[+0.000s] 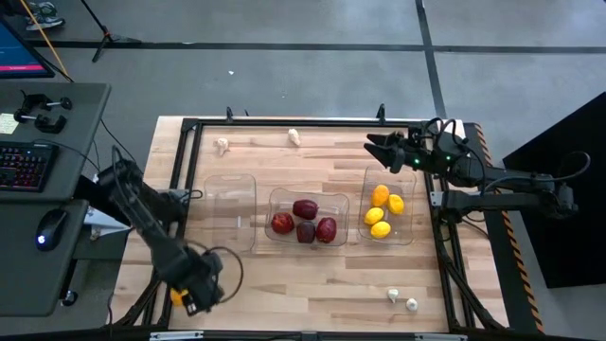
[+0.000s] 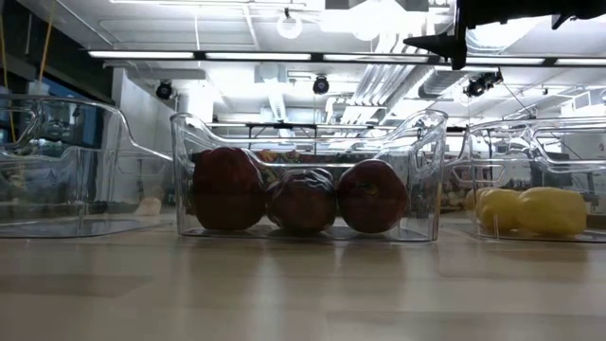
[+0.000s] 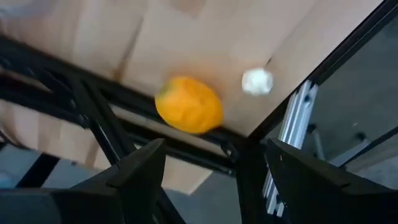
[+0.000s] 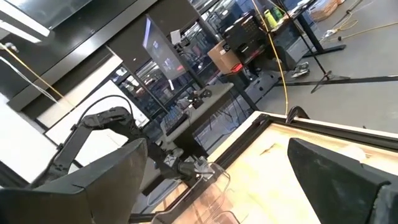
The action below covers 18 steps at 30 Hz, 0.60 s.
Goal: Sort produce into baskets
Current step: Put the yellow lemon into the right transparent bin
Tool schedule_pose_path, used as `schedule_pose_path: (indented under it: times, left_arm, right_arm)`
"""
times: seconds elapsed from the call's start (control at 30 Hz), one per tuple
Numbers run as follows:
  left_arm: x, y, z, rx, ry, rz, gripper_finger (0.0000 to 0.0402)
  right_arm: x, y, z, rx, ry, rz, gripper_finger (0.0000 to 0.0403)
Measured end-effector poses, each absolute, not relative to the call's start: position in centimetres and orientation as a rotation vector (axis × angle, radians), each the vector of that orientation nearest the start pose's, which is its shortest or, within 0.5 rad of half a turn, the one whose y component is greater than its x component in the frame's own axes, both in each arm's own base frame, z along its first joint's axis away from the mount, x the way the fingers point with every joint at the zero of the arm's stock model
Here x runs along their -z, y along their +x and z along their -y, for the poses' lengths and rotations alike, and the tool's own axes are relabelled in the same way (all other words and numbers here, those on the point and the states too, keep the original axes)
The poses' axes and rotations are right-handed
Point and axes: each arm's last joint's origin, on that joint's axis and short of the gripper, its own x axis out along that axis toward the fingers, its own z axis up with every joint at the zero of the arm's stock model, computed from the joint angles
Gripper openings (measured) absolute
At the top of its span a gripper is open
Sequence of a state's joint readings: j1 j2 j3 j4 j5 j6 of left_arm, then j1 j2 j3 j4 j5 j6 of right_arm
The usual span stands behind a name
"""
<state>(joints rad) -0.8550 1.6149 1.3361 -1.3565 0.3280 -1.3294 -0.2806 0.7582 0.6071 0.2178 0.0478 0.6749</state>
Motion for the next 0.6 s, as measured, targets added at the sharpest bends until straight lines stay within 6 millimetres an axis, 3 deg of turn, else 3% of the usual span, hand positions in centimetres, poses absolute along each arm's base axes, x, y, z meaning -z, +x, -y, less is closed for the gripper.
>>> schedule_pose_path:
  times: [0.23, 0.6]
  left_arm:
    - [-23.7, 17.2, 24.0, -0.196, -0.335, -1.973, 0.0264]
    - [-23.6, 16.9, 24.0, -0.12, -0.221, -1.937, 0.0264]
  right_arm:
    - [-31.3, 16.9, 5.0, 0.296, 0.661, 0.166, 0.0379]
    - [-31.2, 16.9, 5.0, 0.295, 0.688, 0.158, 0.0379]
